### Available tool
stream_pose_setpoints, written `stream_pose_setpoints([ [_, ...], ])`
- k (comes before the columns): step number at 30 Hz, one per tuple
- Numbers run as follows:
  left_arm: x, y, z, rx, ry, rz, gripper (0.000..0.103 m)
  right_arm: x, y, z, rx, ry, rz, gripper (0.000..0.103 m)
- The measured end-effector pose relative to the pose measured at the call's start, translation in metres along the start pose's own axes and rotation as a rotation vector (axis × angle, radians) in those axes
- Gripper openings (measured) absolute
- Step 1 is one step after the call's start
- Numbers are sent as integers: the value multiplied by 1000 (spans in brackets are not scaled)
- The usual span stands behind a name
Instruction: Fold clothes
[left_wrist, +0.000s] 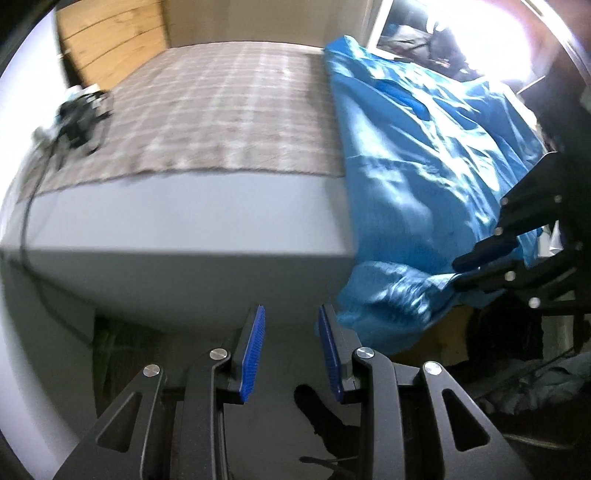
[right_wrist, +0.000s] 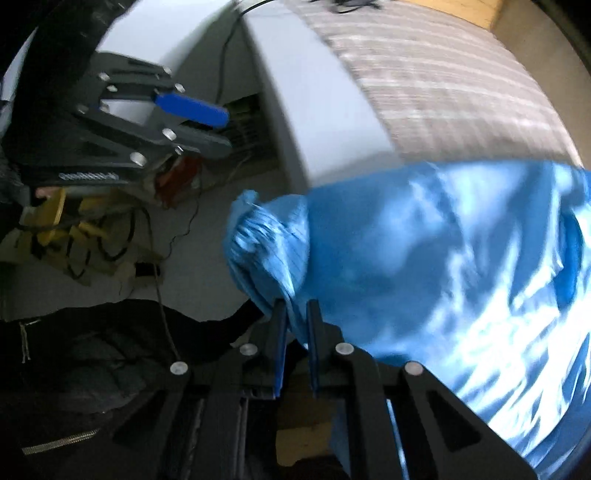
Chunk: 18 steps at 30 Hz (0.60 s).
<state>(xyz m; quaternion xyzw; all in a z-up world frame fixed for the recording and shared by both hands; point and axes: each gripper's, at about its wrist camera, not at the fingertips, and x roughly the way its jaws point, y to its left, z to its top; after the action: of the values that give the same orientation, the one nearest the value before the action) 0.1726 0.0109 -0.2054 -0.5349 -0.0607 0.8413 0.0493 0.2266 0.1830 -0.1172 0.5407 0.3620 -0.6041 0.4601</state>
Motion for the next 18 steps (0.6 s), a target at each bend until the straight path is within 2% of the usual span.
stream_pose_setpoints([
  [5,27,-11,19,85,25,-51,29,-13,-11,-16,75,-12,-31,11],
  [8,38,-25,18,142,57,-76,28,-21,-17,-23,130,-32,-68,12],
  [12,46,-33,11,168,87,-113,28,-36,-44,-28,302,-98,-103,40],
  [18,45,-32,4,162,111,-139,29,-11,-78,-23,494,-68,-121,41],
])
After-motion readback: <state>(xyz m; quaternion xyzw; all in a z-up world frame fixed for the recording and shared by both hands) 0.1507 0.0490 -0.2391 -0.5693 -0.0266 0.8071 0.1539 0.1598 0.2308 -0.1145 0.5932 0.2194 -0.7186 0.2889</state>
